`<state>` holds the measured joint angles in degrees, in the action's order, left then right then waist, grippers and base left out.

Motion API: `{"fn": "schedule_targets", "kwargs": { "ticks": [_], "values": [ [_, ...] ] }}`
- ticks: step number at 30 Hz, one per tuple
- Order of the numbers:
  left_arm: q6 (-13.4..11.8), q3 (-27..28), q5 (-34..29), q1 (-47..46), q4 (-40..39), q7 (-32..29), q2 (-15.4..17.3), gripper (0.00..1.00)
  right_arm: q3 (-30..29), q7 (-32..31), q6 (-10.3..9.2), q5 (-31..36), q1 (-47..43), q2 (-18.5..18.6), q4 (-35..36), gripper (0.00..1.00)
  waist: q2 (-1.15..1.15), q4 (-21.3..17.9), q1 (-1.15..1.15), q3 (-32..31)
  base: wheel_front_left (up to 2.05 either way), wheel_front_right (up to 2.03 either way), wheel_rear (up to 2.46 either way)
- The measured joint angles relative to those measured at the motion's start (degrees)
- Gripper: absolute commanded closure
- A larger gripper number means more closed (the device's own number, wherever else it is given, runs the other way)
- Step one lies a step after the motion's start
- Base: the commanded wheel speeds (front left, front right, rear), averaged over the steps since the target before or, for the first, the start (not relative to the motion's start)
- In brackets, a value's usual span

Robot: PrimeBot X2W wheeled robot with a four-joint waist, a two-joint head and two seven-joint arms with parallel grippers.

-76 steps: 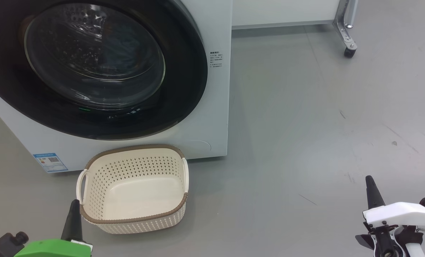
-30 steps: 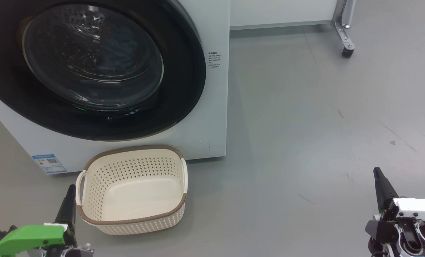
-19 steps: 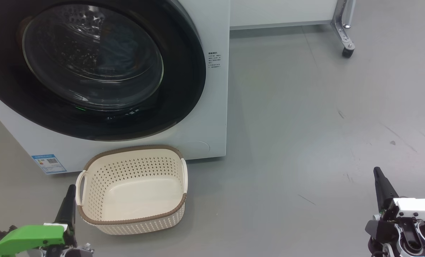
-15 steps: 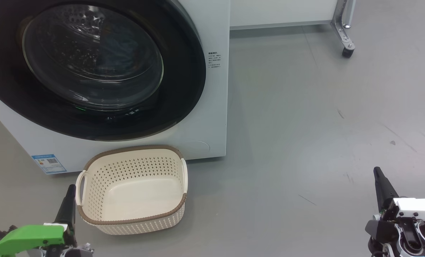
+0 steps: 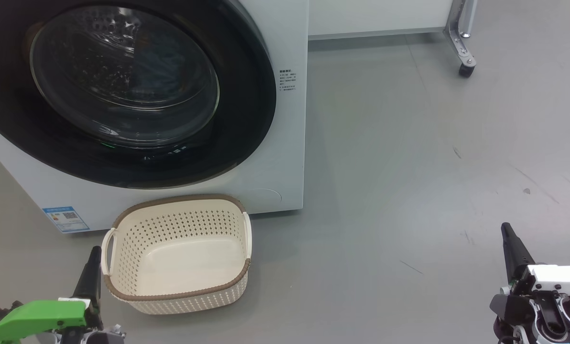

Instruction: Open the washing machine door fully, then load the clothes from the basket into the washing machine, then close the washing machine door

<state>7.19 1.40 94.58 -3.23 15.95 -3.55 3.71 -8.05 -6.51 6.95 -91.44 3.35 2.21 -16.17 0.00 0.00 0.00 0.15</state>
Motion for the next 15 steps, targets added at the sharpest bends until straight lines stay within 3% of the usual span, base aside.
{"fn": "schedule_targets", "kwargs": {
  "ticks": [15],
  "values": [
    [0.0,0.0,0.0,0.0,0.0,0.0,0.0,1.00,0.0,0.0,0.01,-0.2,0.0,0.0,0.0,1.00,0.00,0.0,0.00,0.0,0.00,0.00,0.00]
  ]
}}
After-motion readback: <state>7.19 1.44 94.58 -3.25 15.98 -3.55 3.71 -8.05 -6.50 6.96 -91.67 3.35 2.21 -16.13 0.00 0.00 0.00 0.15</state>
